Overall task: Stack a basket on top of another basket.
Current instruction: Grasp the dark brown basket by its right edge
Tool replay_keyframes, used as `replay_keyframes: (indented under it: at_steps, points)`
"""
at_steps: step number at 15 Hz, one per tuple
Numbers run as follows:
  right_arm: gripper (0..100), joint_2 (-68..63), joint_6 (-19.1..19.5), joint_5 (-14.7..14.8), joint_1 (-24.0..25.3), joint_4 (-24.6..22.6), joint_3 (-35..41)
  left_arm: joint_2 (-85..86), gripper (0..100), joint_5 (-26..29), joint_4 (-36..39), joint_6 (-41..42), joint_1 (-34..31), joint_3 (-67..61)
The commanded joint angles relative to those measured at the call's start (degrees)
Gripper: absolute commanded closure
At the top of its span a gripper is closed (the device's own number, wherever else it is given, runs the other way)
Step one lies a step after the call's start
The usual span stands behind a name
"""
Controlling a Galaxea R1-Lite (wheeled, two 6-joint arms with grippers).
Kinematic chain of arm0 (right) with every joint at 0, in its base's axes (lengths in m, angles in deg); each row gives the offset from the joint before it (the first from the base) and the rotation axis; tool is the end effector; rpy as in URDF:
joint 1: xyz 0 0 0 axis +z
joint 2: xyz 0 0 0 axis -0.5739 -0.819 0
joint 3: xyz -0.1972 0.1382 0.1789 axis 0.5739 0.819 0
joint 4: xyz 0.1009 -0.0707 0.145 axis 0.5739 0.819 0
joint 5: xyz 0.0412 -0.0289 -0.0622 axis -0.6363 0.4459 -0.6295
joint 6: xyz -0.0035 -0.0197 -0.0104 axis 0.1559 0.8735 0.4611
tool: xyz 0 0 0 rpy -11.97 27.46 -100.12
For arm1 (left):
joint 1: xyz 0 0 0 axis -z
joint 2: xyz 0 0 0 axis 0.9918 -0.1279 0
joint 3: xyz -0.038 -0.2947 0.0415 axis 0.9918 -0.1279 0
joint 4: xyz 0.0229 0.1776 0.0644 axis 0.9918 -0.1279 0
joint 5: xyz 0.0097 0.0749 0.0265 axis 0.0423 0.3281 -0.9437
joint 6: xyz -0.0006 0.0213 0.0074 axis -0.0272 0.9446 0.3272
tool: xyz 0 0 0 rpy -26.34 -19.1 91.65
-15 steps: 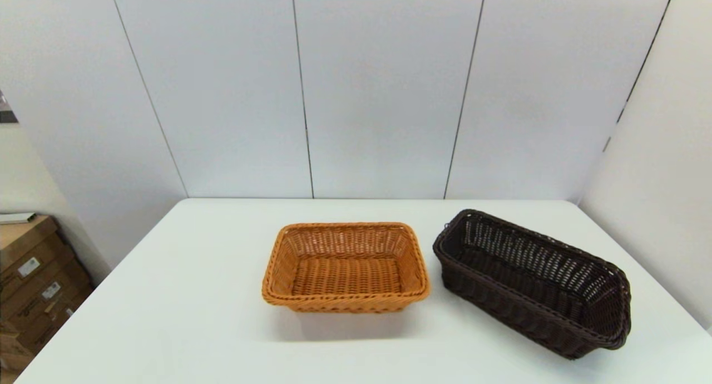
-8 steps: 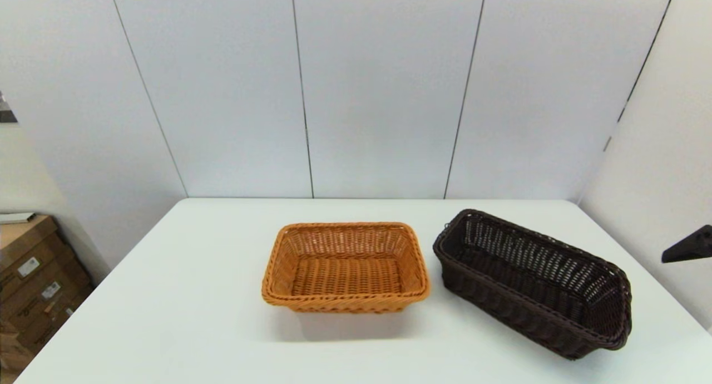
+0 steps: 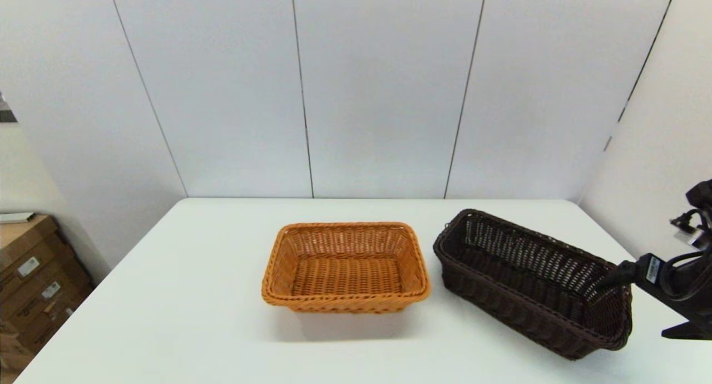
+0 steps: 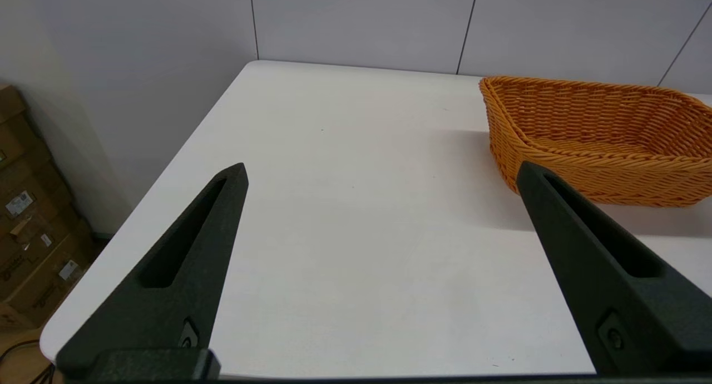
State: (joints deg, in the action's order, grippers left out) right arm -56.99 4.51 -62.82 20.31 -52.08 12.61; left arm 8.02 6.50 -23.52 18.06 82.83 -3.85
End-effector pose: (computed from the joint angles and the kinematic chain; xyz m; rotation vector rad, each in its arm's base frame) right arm 0.2283 -0.0562 0.1393 0.6832 1.1361 -0.3752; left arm -0.0235 0.0008 0.0769 -0.0927 -0.0010 0.0318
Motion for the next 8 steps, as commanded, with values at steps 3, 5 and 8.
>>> replay_keyframes:
  at_steps: [3, 5, 8]
  points:
    - [0, -13.5, -0.2, -0.5, -0.1, -5.0, 1.3, -0.1, 0, 0.0, 0.0, 0.0, 0.0, 0.0]
    - [0, -14.9, -0.1, -0.7, -0.1, -8.3, 1.5, -0.1, 0, 0.0, 0.0, 0.0, 0.0, 0.0]
    - [100, -15.2, -0.1, -0.4, -0.1, -8.8, 1.1, 0.0, 0, 0.0, 0.0, 0.0, 0.0, 0.1]
